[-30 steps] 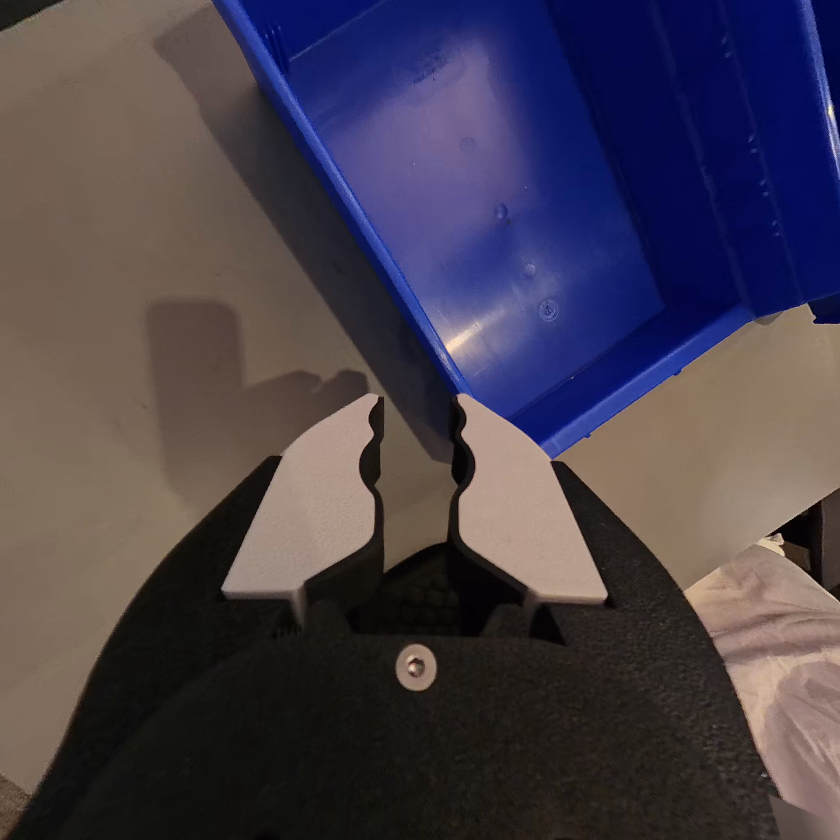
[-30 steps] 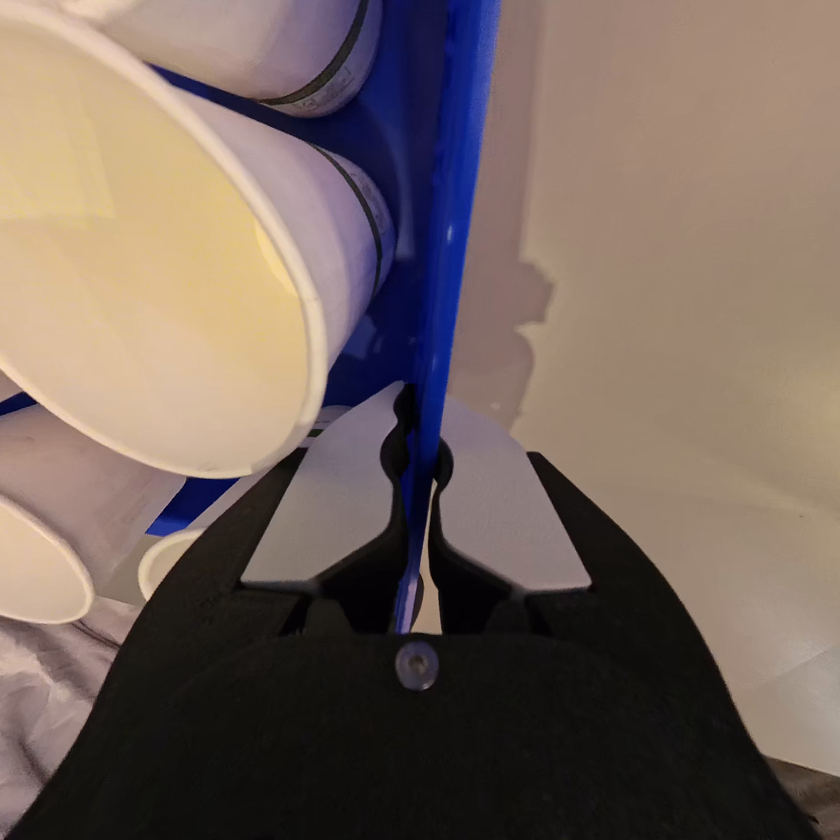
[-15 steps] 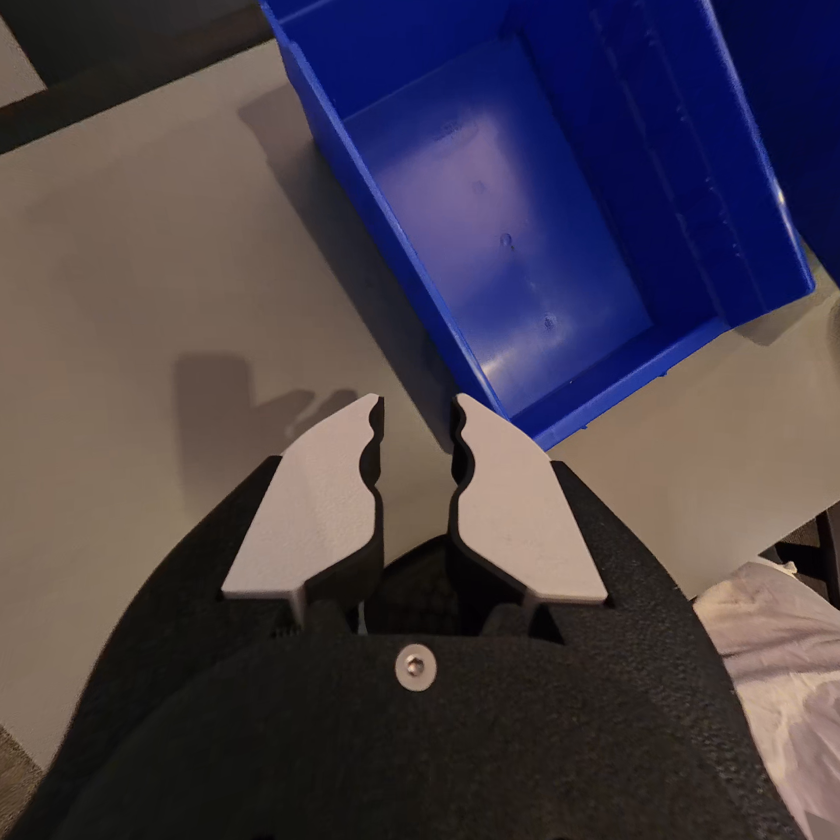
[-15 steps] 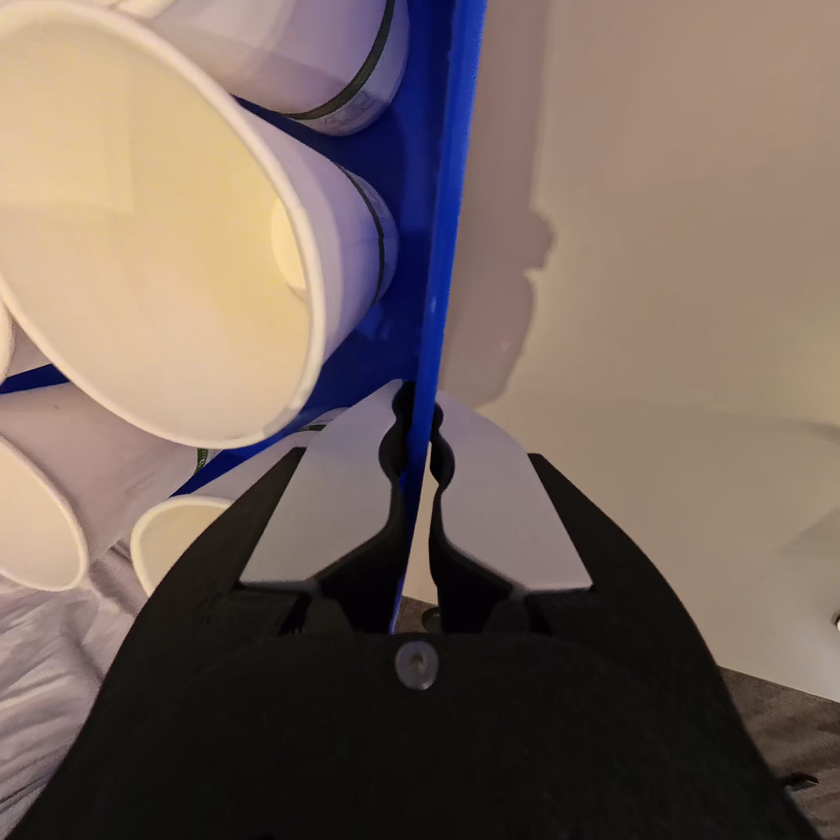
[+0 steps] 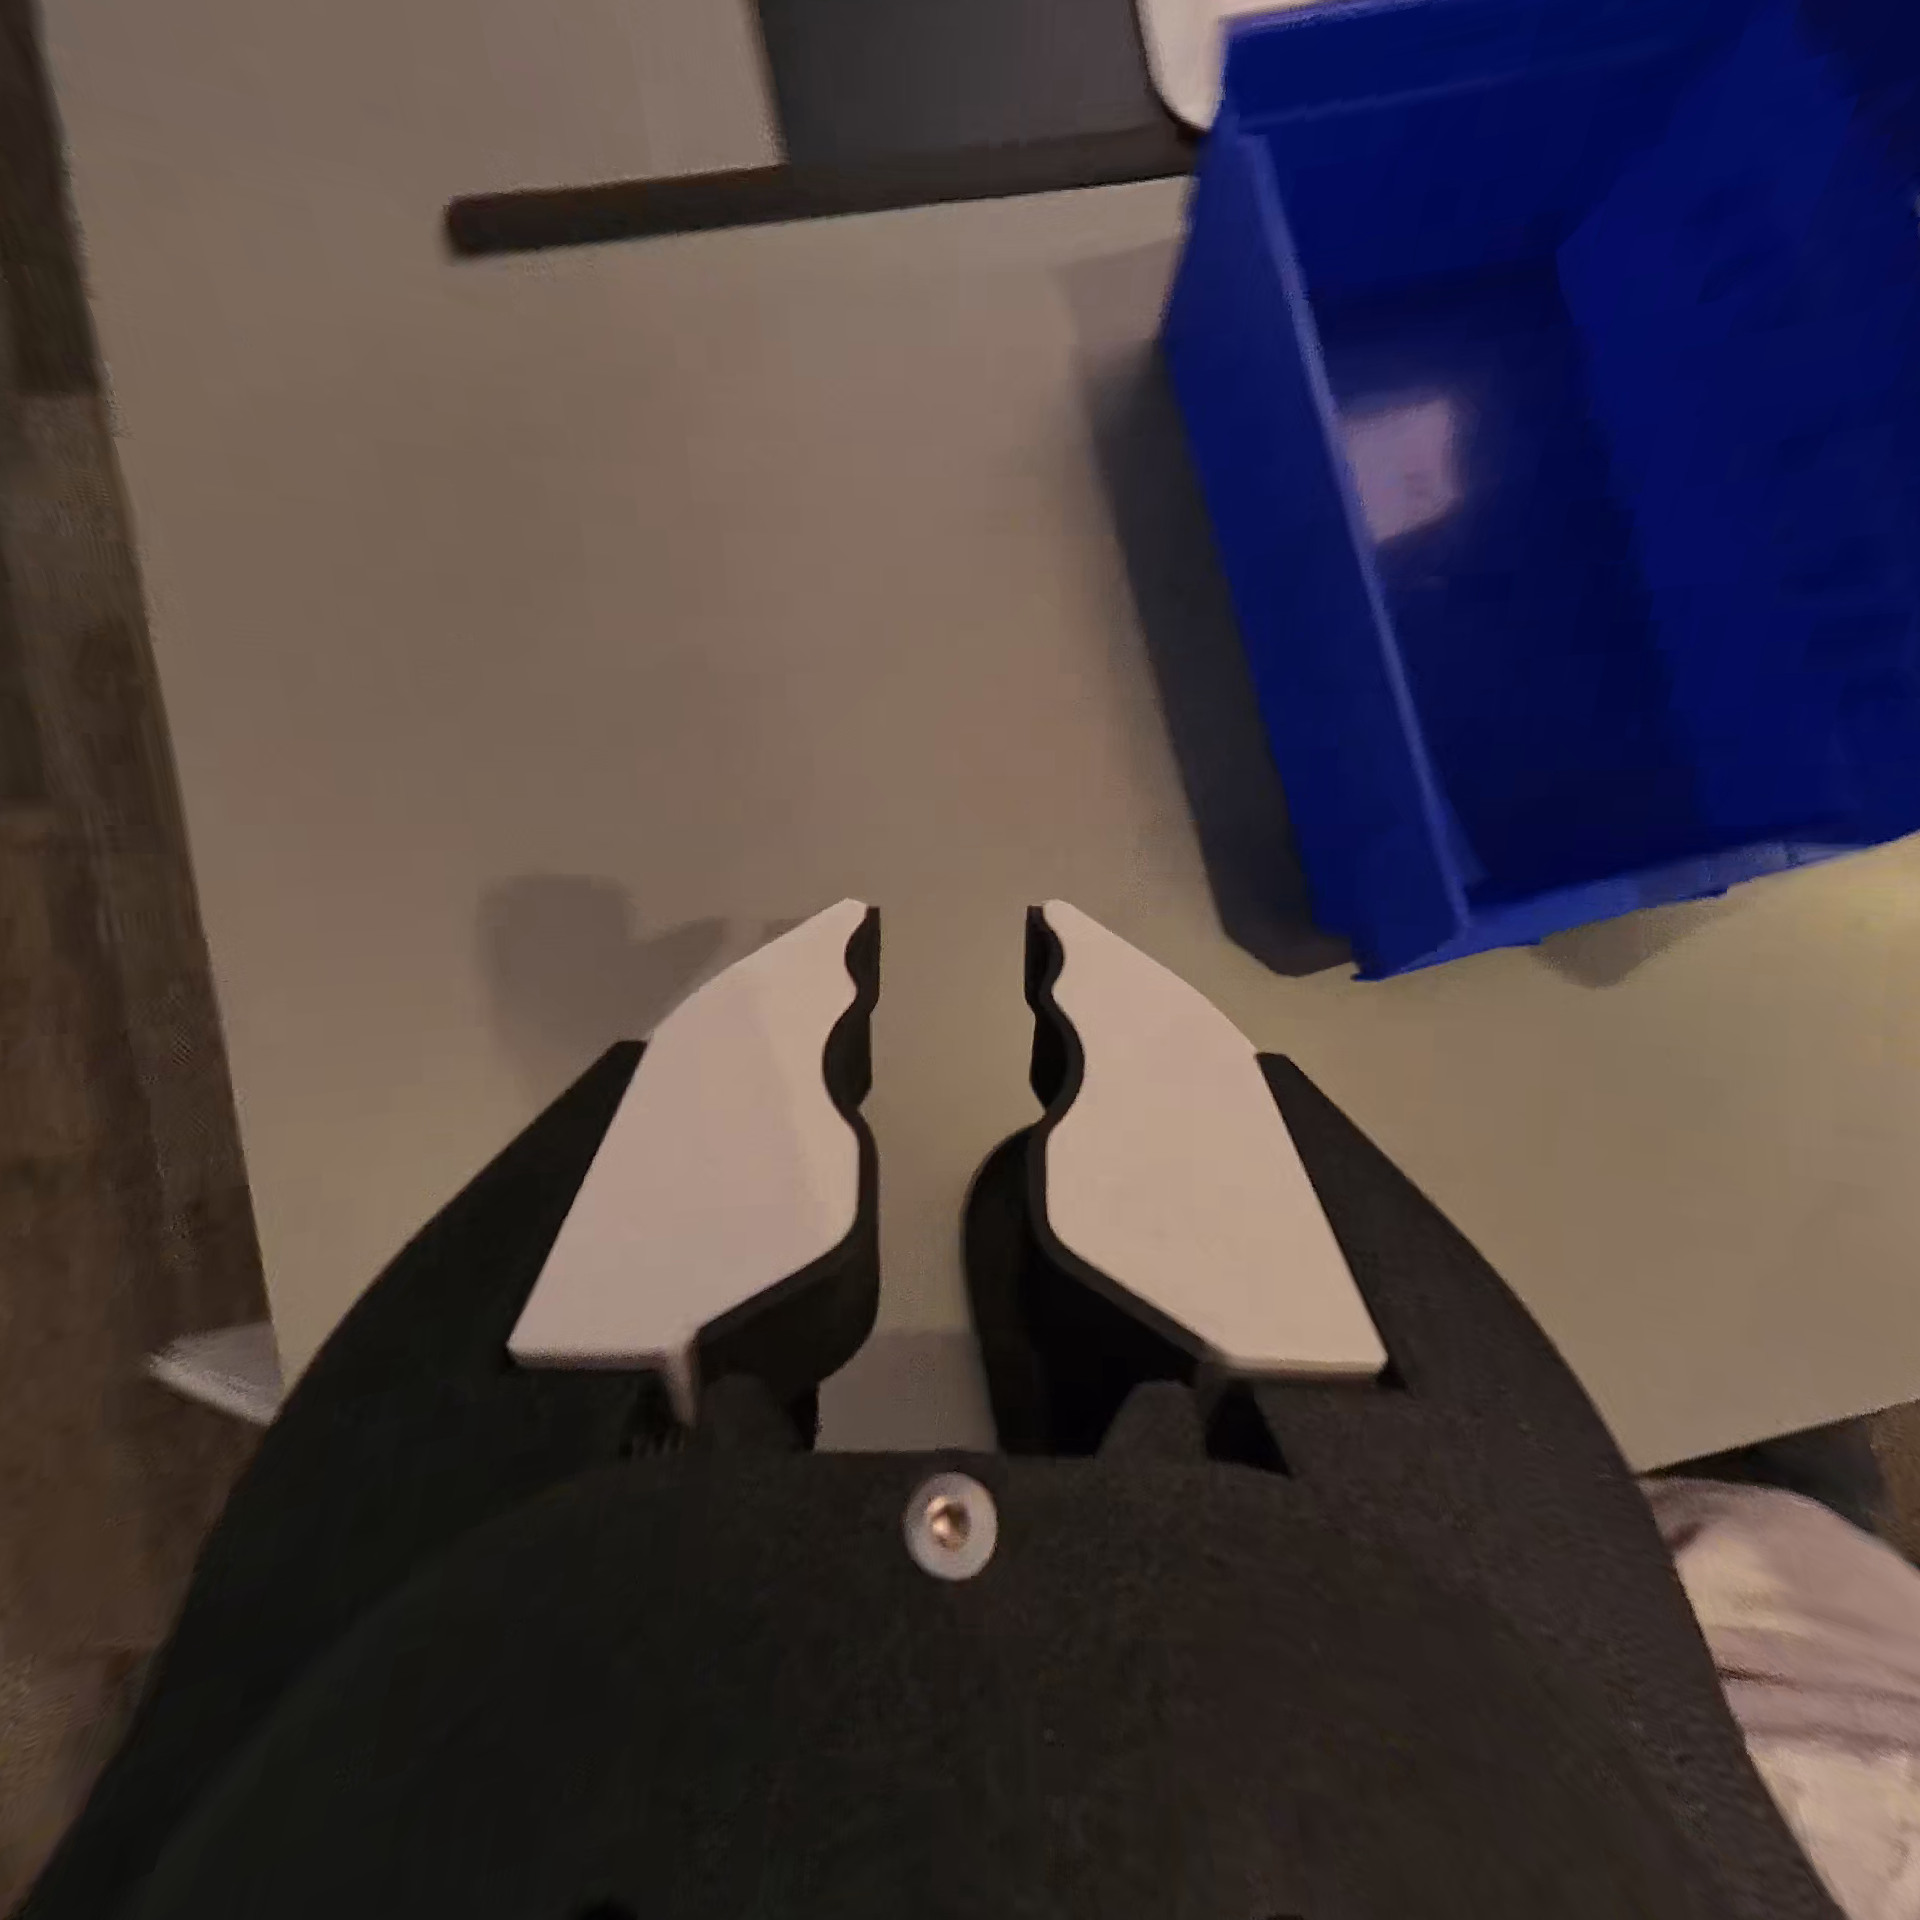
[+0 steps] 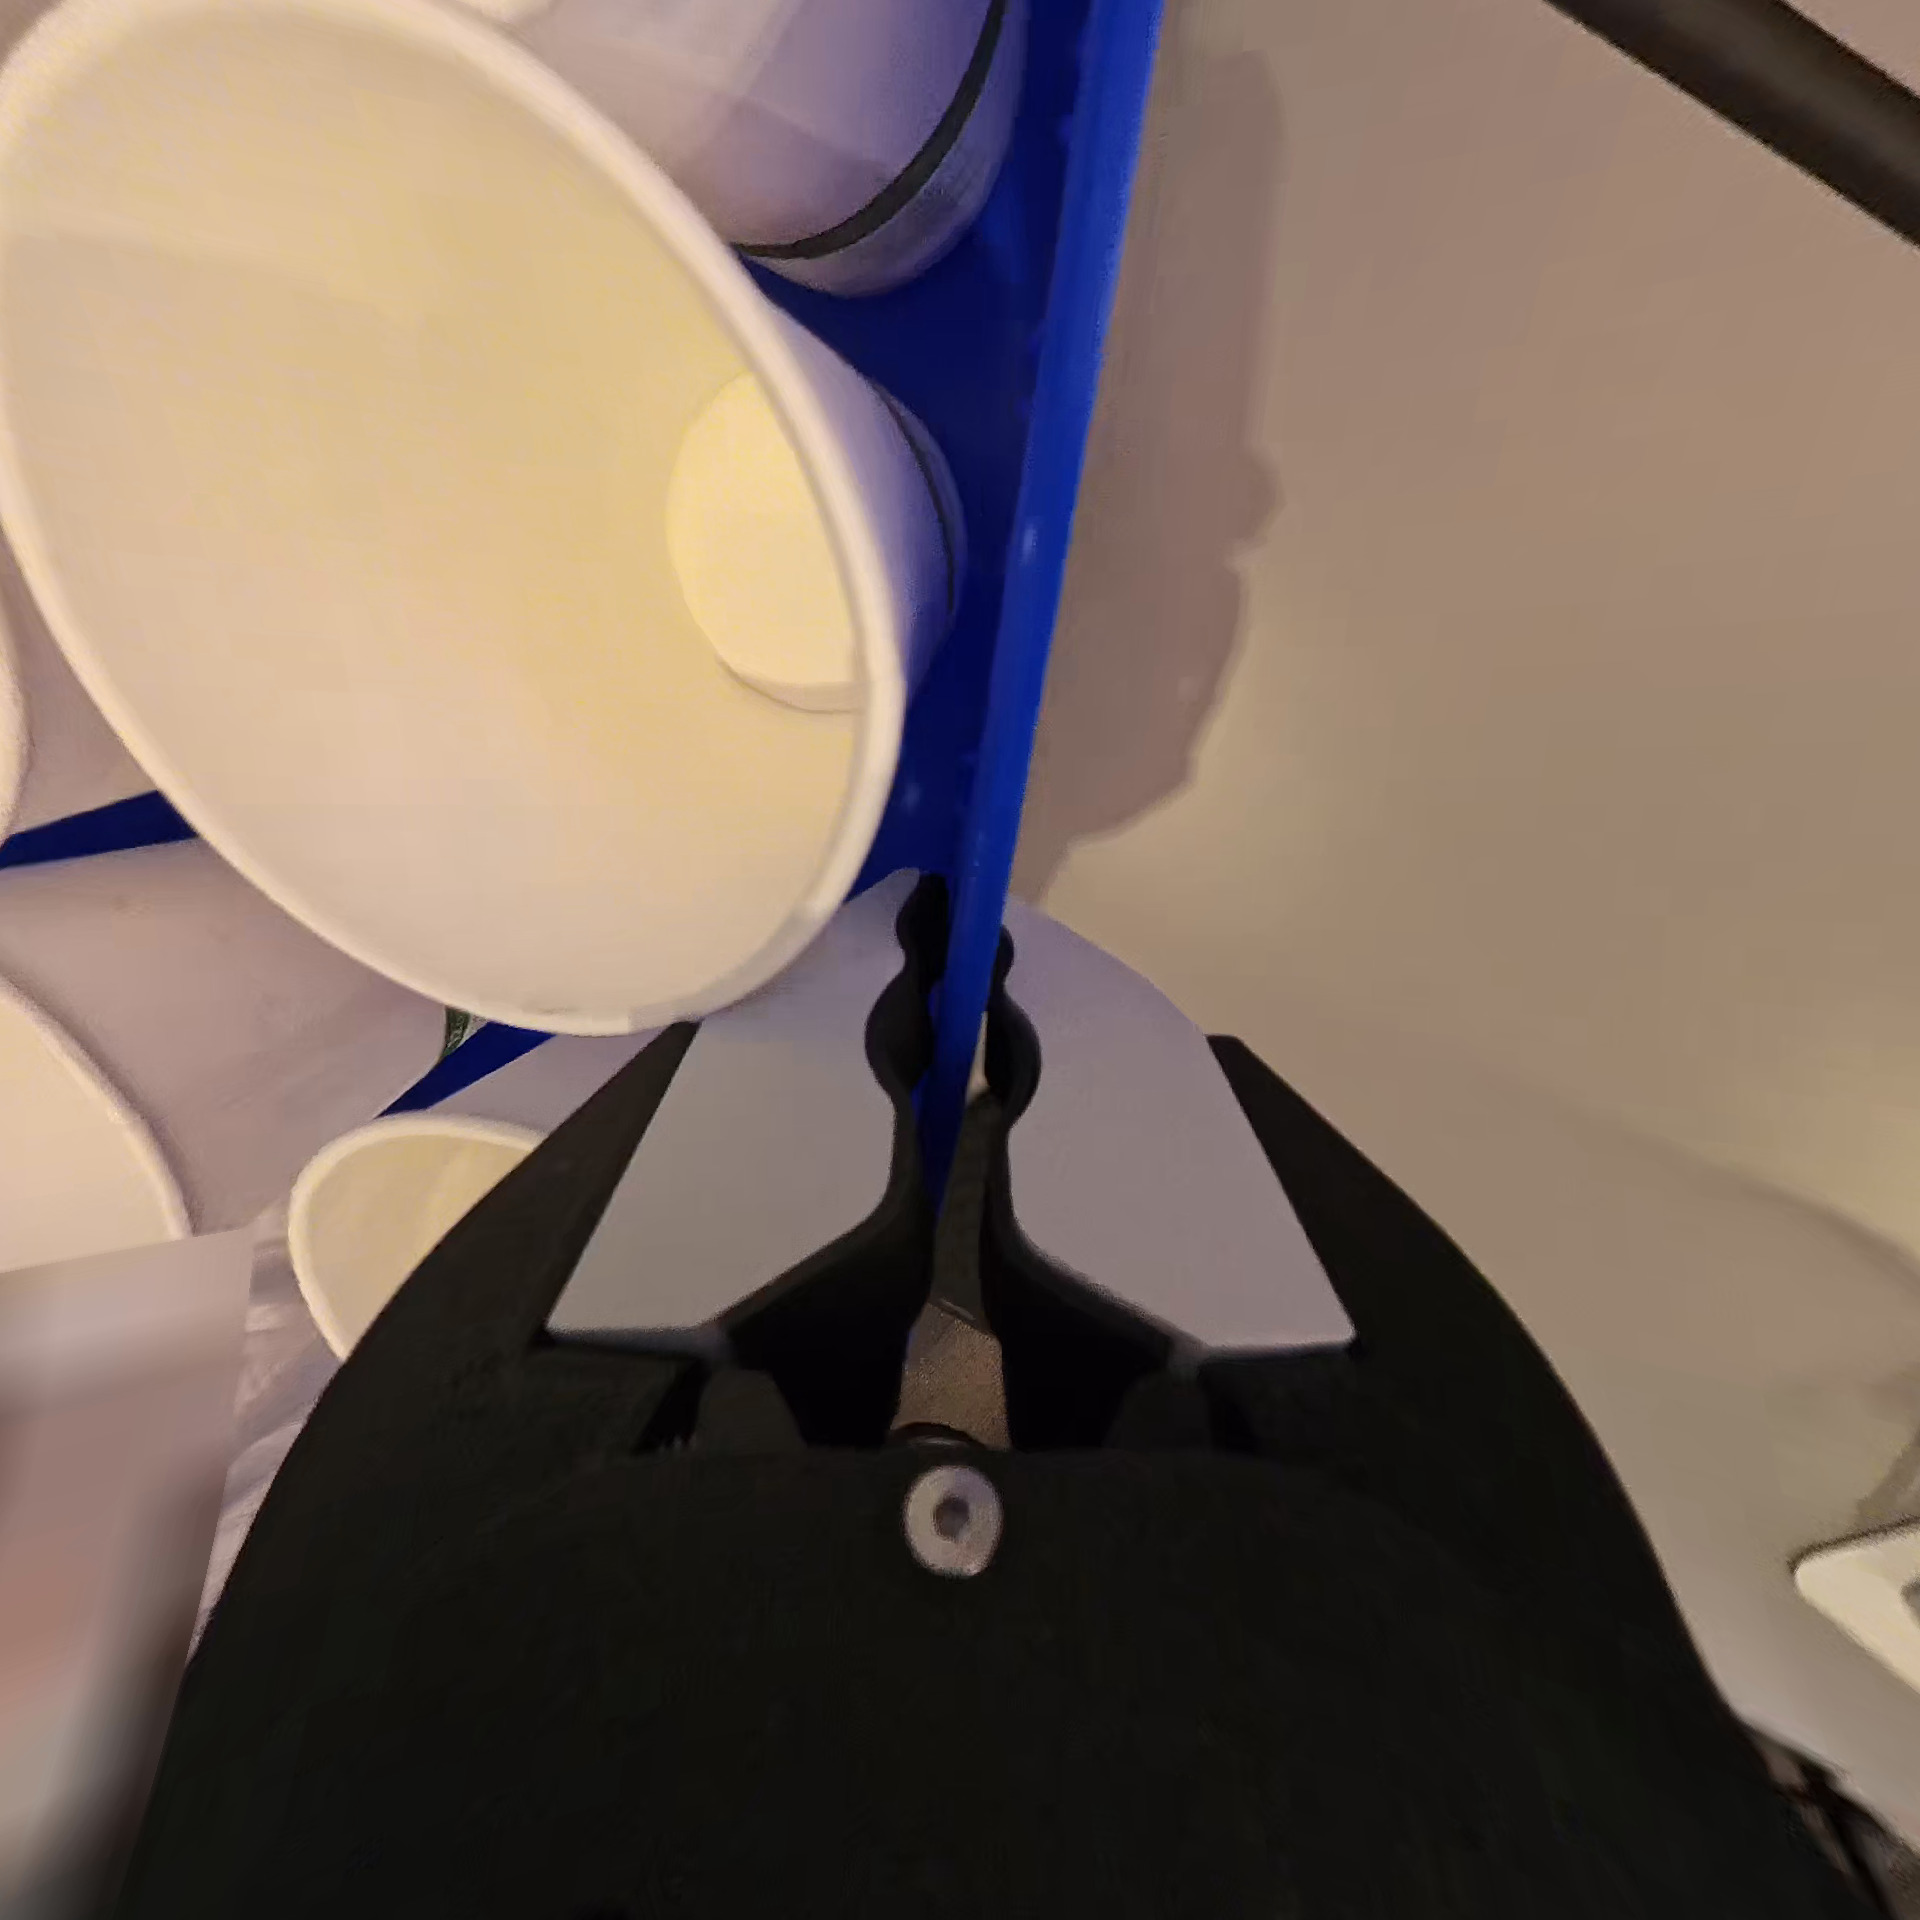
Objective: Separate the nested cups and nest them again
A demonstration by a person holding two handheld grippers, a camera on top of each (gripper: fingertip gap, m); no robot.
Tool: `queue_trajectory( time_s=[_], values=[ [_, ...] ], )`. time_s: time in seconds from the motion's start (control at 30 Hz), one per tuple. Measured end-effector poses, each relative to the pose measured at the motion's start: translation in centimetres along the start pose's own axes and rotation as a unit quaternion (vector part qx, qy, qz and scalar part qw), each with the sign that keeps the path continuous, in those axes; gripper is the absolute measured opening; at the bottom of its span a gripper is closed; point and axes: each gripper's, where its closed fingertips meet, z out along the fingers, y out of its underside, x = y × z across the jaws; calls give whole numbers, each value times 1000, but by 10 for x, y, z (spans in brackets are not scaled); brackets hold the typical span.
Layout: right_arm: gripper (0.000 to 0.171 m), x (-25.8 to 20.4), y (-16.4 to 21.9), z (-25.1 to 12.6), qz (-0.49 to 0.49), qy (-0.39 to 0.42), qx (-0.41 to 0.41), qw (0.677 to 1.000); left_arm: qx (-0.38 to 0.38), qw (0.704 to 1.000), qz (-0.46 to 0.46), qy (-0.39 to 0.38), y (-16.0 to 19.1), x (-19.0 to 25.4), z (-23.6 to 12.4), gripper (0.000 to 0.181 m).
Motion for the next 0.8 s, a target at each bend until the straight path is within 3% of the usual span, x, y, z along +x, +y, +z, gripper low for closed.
queue_trajectory(
  time_s=[0.17, 0.5, 0.63, 0.8],
  values=[
    [4, -107, -66, 36, -85, -64, -17, 994, 87, 986, -143, 6, 21, -58, -39, 19],
    [5, -316, -162, 137, -232, -145, -61, 960, 240, 947, -204, -58, 45, -98, -116, 34],
    [5, -360, -183, 175, -256, -146, -73, 953, 266, 941, -203, -58, 51, -97, -131, 34],
    [6, -369, -207, 217, -254, -115, -55, 959, 278, 942, -178, -54, 47, -90, -135, 34]
  ],
)
